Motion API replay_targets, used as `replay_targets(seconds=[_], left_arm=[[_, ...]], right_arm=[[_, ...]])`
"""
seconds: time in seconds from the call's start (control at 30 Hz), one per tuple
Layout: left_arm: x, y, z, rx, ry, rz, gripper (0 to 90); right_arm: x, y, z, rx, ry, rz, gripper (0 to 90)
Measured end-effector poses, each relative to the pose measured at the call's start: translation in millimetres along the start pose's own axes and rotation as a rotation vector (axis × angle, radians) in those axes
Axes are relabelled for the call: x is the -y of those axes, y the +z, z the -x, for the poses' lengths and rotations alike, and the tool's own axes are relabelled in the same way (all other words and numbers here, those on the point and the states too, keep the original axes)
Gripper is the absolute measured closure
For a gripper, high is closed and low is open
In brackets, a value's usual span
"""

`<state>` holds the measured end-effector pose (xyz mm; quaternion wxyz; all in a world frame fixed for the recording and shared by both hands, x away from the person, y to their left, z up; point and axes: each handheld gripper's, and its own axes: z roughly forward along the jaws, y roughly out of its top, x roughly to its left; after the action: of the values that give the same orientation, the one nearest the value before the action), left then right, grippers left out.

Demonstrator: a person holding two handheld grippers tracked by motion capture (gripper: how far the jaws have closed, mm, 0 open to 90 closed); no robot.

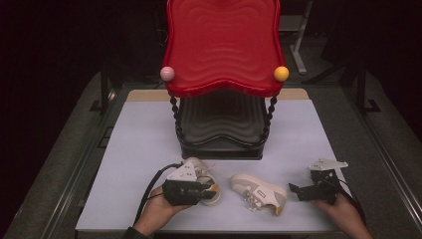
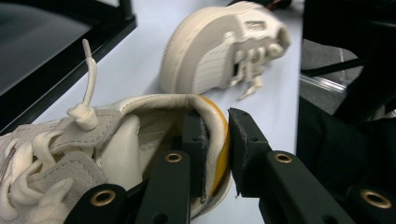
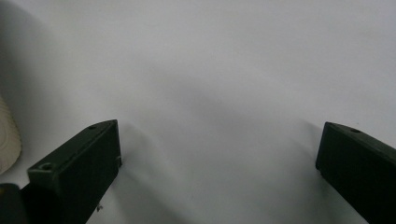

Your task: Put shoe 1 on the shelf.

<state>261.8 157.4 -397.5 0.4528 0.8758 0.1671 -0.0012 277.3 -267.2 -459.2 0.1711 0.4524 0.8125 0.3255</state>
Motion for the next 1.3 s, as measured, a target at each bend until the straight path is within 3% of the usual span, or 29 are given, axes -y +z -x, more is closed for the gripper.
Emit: replay_targets(seconds=[0.03,0.3,0.7,1.03,1.3], left_arm=[[-5.1,-1.6,4.4,0.011,0.021,-0.002,77.2],[-23.9,-4.8,19.4,0.065,0.075,0.025,77.3],[-49.5,-11.2,24.0,0.076,0.160,0.029,77.3],[-79.6,-20.9,12.3,0.064,0.234,0.046,77.3],[-99.9,-20.9,-12.6,0.030,0.308,0.044,77.3]], right_arm=[[0.0,0.0,0.0,0.000,0.000,0.000,0.0],[0.1,0.2,0.0,0.000,0.000,0.001,0.0],[0.1,0.2,0.0,0.000,0.000,0.001,0.0],[0.1,0.2,0.0,0.000,0.000,0.001,0.0],[0.1,0.3,0.0,0.000,0.000,0.002,0.0]])
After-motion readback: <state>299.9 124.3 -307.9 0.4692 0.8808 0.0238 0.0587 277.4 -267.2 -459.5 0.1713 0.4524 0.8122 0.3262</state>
